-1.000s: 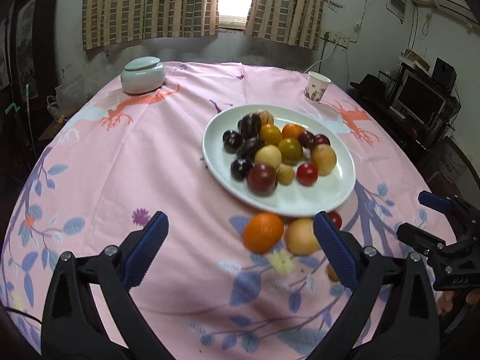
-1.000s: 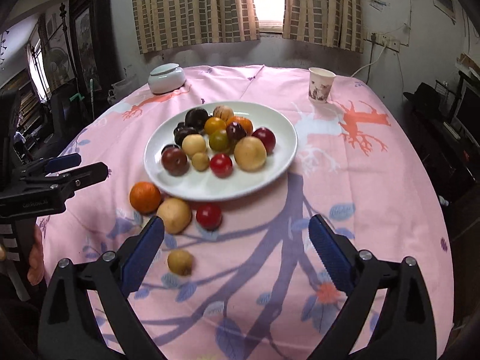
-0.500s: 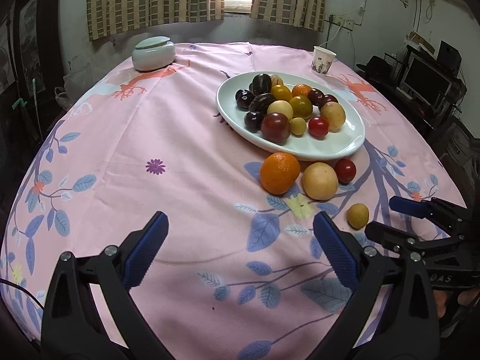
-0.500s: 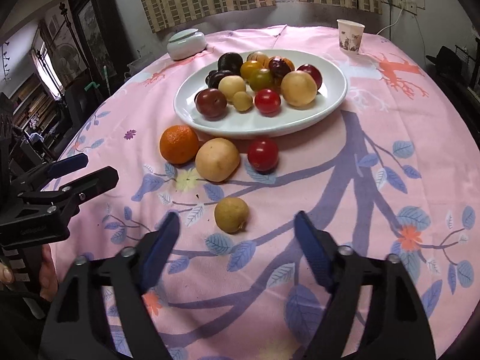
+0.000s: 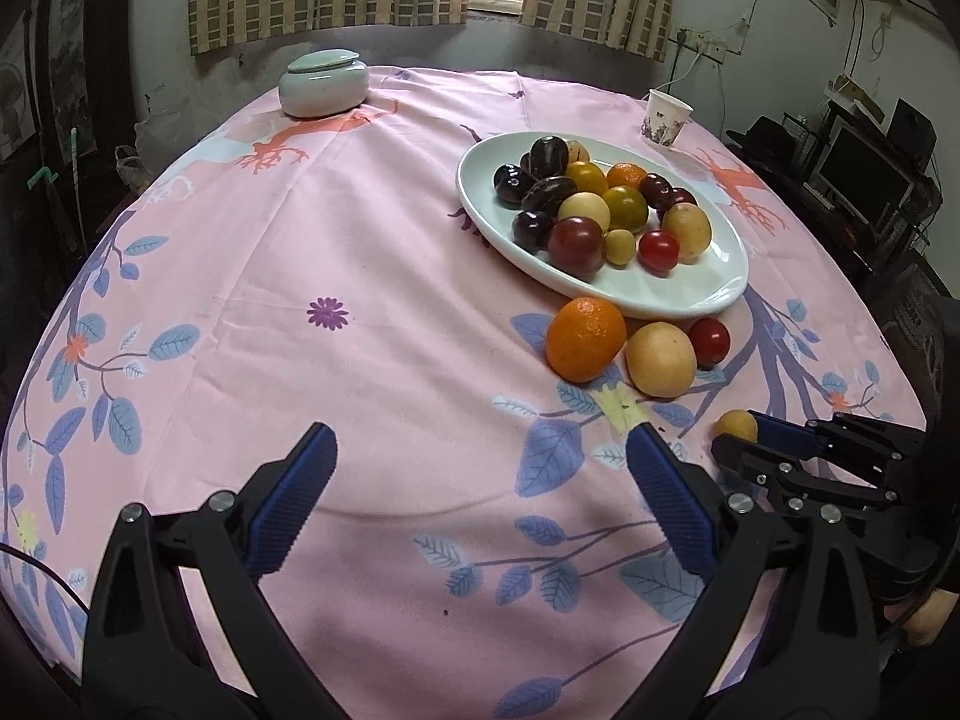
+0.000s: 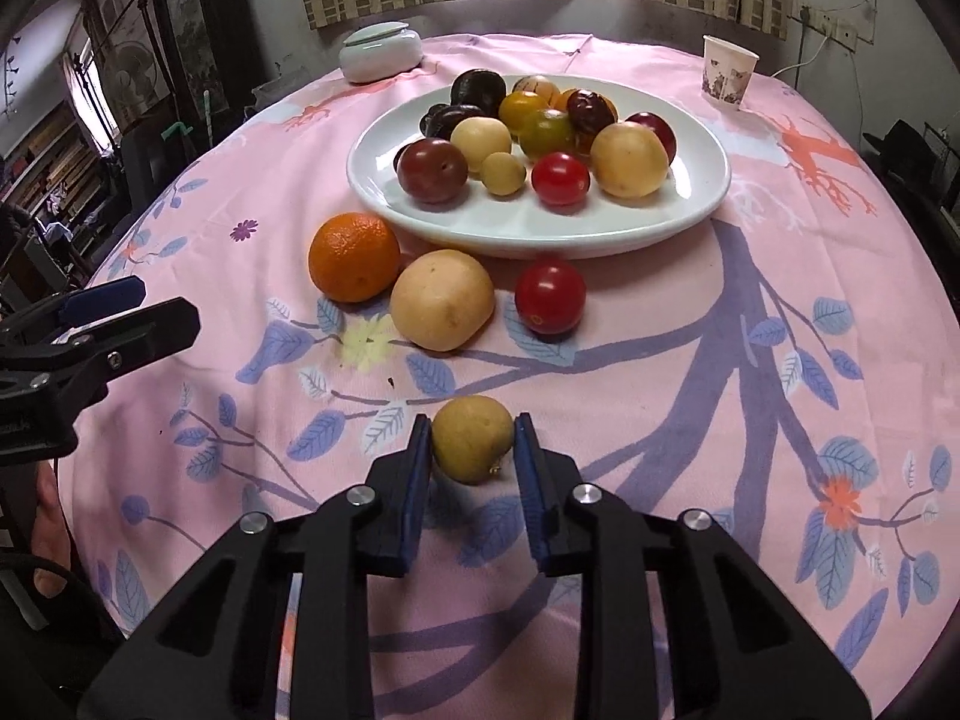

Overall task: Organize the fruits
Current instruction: 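Grasp the orange with the left tool while the right tool grasps a small pale yellow fruit, then carry the orange and yellow fruit onto the white plate and open both tools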

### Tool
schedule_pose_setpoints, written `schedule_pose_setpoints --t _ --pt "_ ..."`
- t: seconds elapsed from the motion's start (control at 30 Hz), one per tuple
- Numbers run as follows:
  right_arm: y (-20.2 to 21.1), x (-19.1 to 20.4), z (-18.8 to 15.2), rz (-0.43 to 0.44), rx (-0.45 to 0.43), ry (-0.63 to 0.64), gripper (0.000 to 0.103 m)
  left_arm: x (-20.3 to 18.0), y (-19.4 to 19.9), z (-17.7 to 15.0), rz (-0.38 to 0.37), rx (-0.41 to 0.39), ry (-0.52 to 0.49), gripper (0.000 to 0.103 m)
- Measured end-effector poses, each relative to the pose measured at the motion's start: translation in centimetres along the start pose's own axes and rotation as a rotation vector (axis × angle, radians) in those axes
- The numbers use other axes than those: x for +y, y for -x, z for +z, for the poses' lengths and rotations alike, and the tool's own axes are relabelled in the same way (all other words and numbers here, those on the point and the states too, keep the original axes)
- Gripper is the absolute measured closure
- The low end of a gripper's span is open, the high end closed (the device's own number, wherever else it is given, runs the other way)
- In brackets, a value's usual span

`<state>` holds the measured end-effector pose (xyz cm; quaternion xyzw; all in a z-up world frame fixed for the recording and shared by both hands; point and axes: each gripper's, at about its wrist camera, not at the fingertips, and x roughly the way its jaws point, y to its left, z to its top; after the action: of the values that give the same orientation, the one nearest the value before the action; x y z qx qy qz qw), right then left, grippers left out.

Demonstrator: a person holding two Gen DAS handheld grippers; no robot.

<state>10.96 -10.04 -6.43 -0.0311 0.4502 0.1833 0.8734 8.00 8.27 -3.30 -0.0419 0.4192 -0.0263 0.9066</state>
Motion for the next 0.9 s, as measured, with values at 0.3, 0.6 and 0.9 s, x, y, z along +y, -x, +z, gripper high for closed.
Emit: schedule_pose_setpoints --t 0.3,0.6,0.9 --pt "3.8 -2.2 -1.1 -0.029 -0.065 -0.050 0.075 -3.2 -5.0 2.3 0.033 0.064 -0.126 0.004" --pt "4.6 -3.9 -2.2 0.008 -0.076 -0.100 0.075 -3.3 -9.6 4.2 -0.027 0.170 -0.127 0.016" --pt "4.9 -4.0 -2.4 0.016 -0.080 -0.106 0.075 -5.8 -7.6 2.9 -0.091 0.125 -0.203 0.067"
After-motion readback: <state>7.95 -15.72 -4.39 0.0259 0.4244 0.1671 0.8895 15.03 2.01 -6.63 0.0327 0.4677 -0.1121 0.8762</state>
